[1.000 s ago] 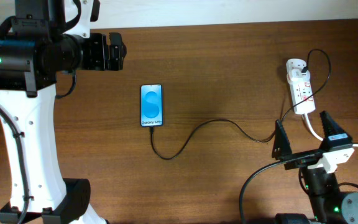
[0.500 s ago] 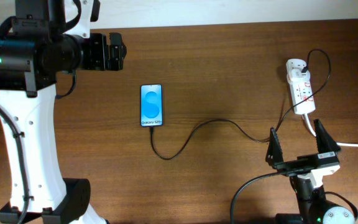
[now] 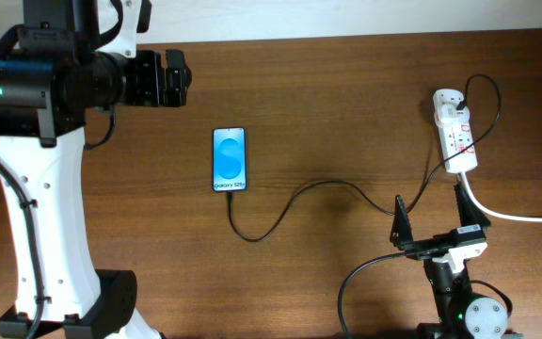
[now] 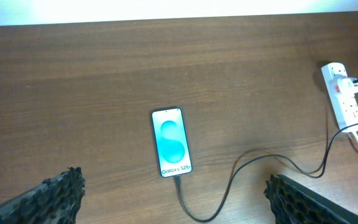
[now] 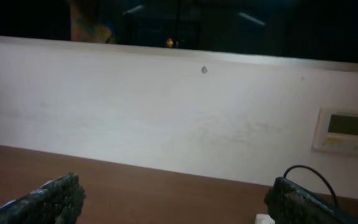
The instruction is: Plug charger to phone and switch on socket
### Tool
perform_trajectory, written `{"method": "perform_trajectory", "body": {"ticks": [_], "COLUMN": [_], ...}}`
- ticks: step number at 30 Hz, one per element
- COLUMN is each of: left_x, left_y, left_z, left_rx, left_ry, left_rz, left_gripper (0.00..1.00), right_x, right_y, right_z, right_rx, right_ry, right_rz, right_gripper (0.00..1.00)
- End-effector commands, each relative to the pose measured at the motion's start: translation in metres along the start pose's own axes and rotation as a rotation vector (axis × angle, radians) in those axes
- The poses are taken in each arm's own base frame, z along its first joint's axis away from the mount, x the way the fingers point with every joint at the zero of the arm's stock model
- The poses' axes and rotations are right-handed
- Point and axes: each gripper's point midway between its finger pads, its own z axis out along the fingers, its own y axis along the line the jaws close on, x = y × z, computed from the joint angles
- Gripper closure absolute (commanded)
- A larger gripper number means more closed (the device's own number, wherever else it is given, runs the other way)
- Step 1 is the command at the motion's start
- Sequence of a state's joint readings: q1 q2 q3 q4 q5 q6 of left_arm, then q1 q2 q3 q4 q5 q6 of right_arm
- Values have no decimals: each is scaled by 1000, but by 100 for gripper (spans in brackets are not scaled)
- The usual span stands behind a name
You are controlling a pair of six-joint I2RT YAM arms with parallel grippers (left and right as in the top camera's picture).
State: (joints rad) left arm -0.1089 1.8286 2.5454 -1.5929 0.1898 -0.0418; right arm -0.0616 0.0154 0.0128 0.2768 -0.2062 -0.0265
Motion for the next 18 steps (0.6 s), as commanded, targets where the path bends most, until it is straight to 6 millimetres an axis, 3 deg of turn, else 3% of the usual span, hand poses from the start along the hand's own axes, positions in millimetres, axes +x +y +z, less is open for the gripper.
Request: {"method": "perform_trajectory", "body": {"ticks": [1,3,4,8,18], "left_x": [-2,-2,-2,-2,-2], "left_y": [2,2,2,2,2], "left_z": [-7,-7,-7,-7,-7], "left_rx": [-7,-7,-7,-7,-7], "left_ry": [-21,-21,-21,-21,-21], "left_rz": [4,4,4,4,4], "left_gripper": [1,1,1,1,1], "right_x": [0,13,33,81,81], "right_y": [1,2,3,6,6], "right_z": [-1,-1,-3,-14,-14], "right_rx": [-2,-3,-5,-10,-9], "right_ry": [-6,44,126,327,327], "right_rz": [6,16,33,73,73], "right_gripper": [2,2,2,2,2]}}
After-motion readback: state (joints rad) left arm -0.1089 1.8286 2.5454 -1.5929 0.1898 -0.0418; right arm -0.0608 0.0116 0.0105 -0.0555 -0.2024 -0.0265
